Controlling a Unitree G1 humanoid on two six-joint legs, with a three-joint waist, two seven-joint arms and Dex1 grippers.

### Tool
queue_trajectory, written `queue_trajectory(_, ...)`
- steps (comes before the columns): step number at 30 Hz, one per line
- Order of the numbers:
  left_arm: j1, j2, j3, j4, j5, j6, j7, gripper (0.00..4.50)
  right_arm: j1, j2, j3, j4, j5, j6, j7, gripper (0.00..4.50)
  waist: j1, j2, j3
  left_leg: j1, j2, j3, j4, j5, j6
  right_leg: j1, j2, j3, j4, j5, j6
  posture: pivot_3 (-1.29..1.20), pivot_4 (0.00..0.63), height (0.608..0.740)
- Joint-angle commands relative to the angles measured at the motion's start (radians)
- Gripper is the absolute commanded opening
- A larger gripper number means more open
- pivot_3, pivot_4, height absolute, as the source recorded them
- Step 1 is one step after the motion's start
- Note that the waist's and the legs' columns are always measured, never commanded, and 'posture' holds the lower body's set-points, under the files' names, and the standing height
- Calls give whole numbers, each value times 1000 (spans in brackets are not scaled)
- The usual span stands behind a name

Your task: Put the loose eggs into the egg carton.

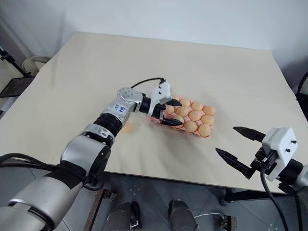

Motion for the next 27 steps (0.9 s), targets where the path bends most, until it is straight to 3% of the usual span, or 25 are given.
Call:
queue_trajectory(1, -6, 61, 50, -168, -56, 59, -16, 4434, -27, -29, 9, 23, 2, -9, 16, 4500, -1, 0, 0, 0, 0, 0, 0, 0, 0, 0, 0, 0, 0, 0, 0, 0, 150, 740)
queue_trajectory(5, 142, 170, 93, -501, -110, 259, 13, 4434, -85, -58, 50, 73, -4, -14, 40, 4500, -7, 2, -1, 1, 1, 1, -1, 3, -6, 0, 1, 1, 1, 0, 0, 0, 150, 740)
queue_trajectory(10, 402, 294, 237, -944, -187, 514, 175, 4434, -184, -93, 125, 152, -12, -15, 86, 4500, -14, 4, 0, 1, 3, 0, 0, 4, -8, -1, 2, 1, 5, 0, 0, 0, 150, 740)
queue_trajectory(21, 877, 281, 533, -1520, -376, 736, 505, 4434, -401, -139, 276, 333, -53, -39, 216, 4500, -3, 4, 0, 4, 0, 1, 3, 7, -3, 4, -1, 3, 5, 3, 4, 0, 150, 740)
queue_trajectory(27, 1135, 232, 659, -1713, -455, 845, 647, 4434, -474, -150, 322, 397, -72, -42, 273, 4500, -4, 4, 0, 4, 1, 1, 1, 7, -3, 4, -2, 3, 3, 4, 3, 0, 150, 740)
